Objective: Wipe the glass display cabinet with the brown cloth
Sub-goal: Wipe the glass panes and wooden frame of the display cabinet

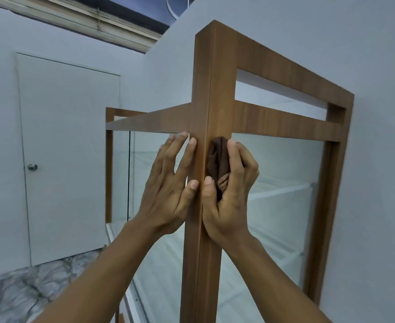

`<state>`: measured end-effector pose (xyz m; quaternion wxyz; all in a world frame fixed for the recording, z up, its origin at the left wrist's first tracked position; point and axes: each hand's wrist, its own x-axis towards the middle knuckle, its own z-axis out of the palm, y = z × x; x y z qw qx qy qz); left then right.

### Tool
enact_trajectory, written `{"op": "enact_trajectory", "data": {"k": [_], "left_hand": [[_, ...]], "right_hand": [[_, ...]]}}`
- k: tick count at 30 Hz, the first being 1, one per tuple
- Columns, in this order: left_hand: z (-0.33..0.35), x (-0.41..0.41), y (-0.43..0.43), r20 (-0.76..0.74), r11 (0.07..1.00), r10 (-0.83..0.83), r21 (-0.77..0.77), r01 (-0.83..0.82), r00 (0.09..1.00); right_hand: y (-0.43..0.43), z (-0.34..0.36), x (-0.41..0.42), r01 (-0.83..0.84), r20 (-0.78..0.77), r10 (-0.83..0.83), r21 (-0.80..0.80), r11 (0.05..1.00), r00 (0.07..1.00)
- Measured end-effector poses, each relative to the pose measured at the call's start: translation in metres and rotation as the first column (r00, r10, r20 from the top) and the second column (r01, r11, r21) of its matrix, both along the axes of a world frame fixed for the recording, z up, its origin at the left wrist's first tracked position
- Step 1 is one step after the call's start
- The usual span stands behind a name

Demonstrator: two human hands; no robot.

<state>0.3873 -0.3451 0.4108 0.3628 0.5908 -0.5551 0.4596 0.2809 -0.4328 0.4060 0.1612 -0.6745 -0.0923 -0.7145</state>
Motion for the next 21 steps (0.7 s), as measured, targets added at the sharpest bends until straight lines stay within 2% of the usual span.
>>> {"op": "enact_trajectory", "data": {"k": [7, 11, 16, 21], "left_hand": [[0.007, 0.032, -0.018, -0.015, 0.970, -0.240, -0.038, 0.239, 0.971], [0.009, 0.040, -0.028, -0.018, 0.926, -0.375, -0.058, 0.373, 0.927], [0.011, 0.043, -0.034, 0.018, 0.866, -0.496, -0.068, 0.496, 0.868], [0.009, 0.045, -0.045, 0.056, 0.805, -0.581, -0.110, 0.584, 0.812]], "right_hand": [[0.005, 0.008, 0.000, 0.100, 0.009, -0.101, 0.018, 0.995, 0.995], [0.018, 0.010, 0.000, 0.202, 0.011, -0.204, 0.091, 0.975, 0.979], [0.038, 0.007, 0.002, 0.375, 0.015, -0.383, 0.173, 0.911, 0.924], [0.054, 0.002, 0.008, 0.578, -0.023, -0.579, 0.099, 0.810, 0.815]]}}
